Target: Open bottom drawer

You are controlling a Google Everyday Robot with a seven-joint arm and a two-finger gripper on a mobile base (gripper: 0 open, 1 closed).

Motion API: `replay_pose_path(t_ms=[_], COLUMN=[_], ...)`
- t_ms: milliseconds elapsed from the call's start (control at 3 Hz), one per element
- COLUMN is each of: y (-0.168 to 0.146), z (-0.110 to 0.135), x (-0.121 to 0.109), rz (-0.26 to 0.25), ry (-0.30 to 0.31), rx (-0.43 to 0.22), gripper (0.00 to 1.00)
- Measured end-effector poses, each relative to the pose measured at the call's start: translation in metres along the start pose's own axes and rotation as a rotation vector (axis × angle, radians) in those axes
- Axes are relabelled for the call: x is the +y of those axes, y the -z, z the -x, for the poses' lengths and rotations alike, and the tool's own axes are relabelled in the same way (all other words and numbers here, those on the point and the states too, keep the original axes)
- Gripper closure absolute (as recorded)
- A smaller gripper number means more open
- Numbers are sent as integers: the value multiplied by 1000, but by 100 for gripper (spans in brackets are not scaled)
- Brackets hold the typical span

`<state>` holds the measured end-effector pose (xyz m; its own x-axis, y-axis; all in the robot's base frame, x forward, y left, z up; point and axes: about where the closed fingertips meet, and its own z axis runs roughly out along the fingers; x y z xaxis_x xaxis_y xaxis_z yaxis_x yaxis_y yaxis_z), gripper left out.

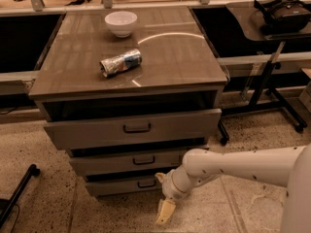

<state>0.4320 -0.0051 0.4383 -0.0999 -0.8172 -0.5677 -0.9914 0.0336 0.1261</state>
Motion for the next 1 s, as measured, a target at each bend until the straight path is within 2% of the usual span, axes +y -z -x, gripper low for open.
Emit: replay_pose_path(t_ms=[333,667,1000], y=[-28,-65,-65], z=[-23,-49,-49], x=[-11,-30,-30], rz=[6,35,35], ry=[5,-19,-19], rx=[12,-4,-4], gripper=[0,0,0])
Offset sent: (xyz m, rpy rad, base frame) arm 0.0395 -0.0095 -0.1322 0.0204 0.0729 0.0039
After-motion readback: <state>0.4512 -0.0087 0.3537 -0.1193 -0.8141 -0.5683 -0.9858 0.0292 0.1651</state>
